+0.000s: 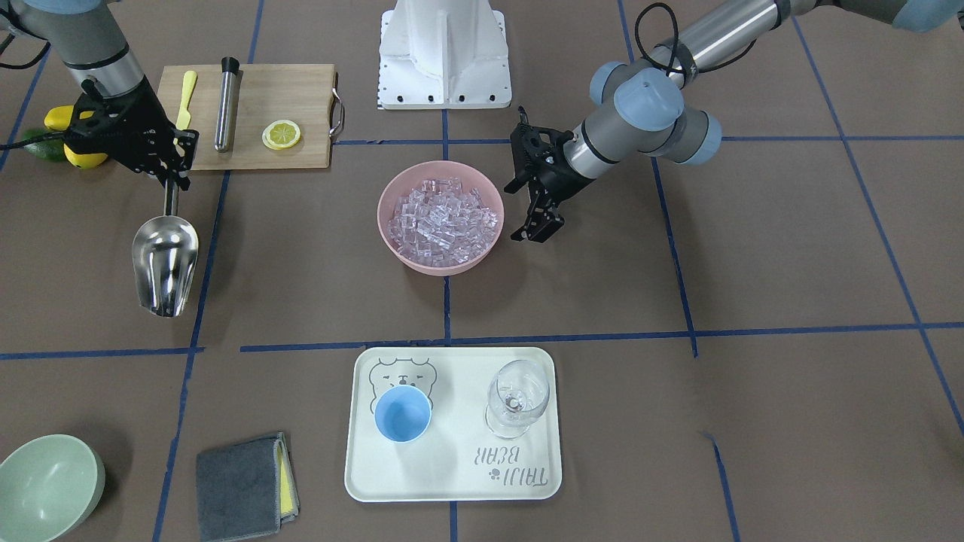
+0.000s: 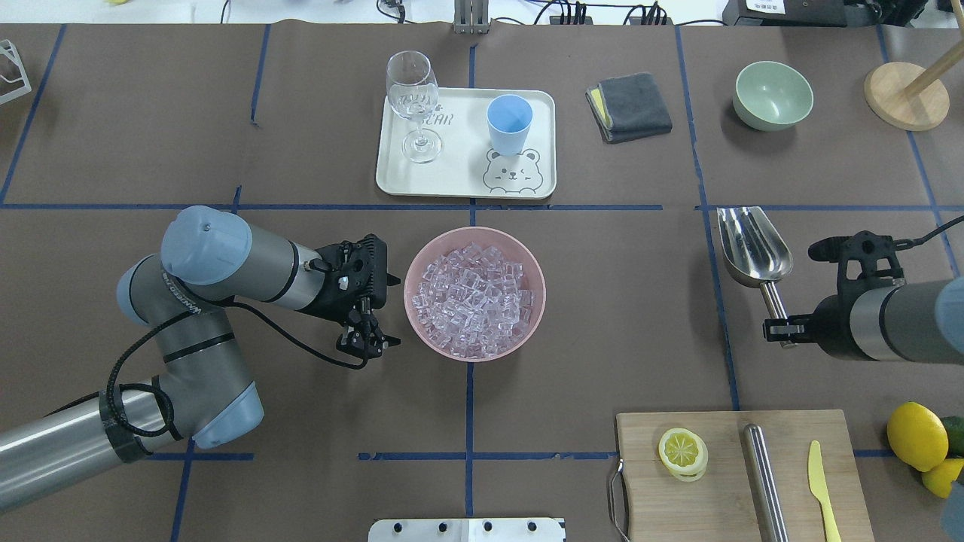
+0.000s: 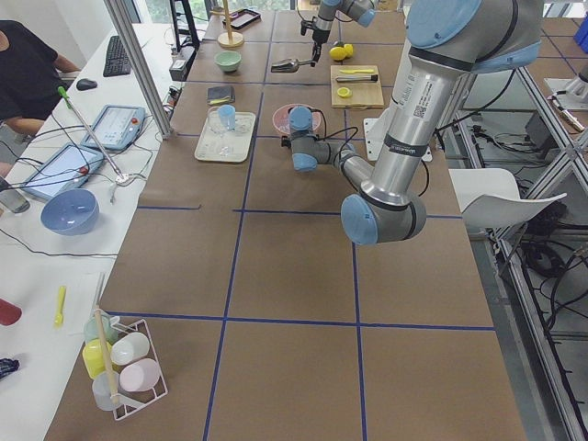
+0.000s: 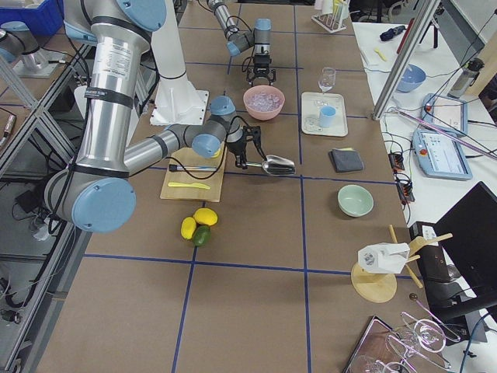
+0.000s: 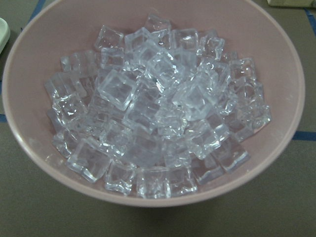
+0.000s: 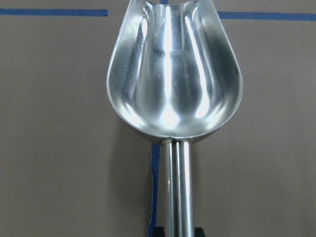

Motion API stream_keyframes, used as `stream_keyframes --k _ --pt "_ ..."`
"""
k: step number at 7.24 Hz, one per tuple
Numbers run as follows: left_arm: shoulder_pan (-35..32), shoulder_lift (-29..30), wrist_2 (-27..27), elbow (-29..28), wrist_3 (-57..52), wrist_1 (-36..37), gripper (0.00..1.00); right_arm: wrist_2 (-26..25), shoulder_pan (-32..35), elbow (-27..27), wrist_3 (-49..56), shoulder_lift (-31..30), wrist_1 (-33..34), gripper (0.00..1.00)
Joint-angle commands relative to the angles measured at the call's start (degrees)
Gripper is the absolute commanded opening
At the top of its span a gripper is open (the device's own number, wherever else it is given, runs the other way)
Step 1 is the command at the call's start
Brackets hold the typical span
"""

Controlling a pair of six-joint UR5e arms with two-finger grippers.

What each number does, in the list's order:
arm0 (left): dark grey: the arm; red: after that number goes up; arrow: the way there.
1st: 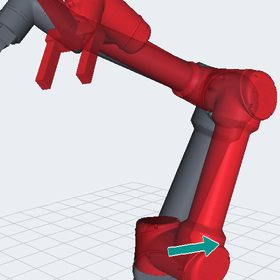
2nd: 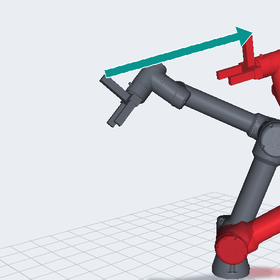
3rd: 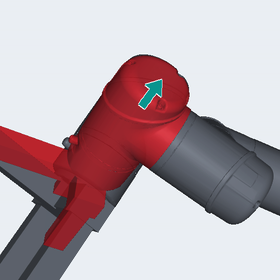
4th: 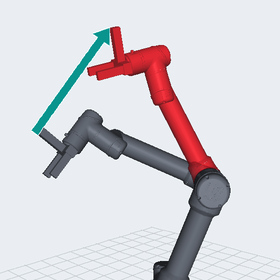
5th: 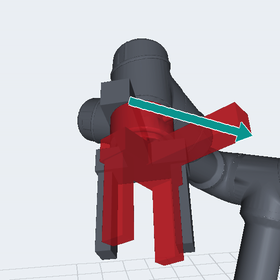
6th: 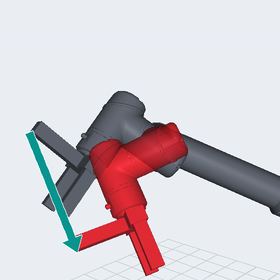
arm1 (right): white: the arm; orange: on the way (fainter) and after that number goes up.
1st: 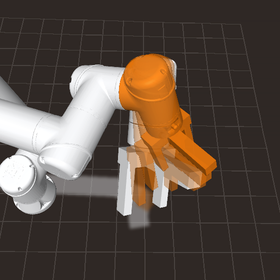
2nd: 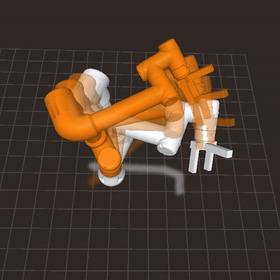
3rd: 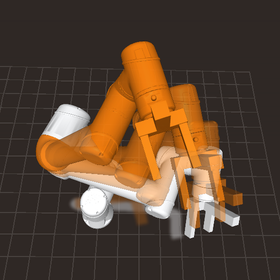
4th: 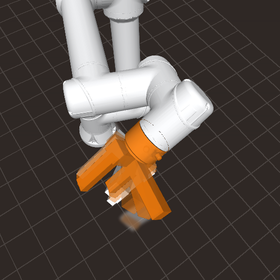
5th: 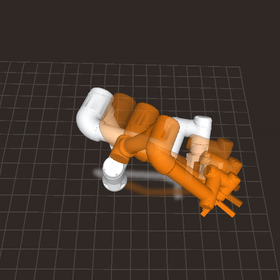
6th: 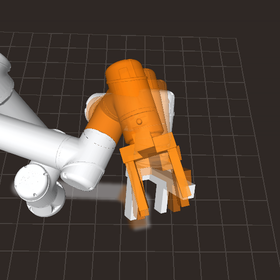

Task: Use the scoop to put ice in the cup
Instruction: 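Lift the scoop with the right gripper and carry it to the pink bowl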

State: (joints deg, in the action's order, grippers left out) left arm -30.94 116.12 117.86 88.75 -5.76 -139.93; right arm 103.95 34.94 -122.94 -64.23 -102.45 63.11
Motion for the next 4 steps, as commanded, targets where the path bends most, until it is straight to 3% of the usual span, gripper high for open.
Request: stream_keyframes --k 1,3,4 --pt "0.00 0.42 0.00 -0.16 -0.04 0.18 1.00 8.80 4.69 -1.51 6.37 1.88 0.52 0.00" --pt "0.00 0.33 0.00 -0.25 -0.13 0.19 1.00 11.09 4.43 -2.38 15.40 9.43 9.52 0.00" --pt "0.00 0.25 0.00 -0.33 -0.21 0.27 1.00 13.10 5.13 -3.26 19.19 15.81 17.23 0.00"
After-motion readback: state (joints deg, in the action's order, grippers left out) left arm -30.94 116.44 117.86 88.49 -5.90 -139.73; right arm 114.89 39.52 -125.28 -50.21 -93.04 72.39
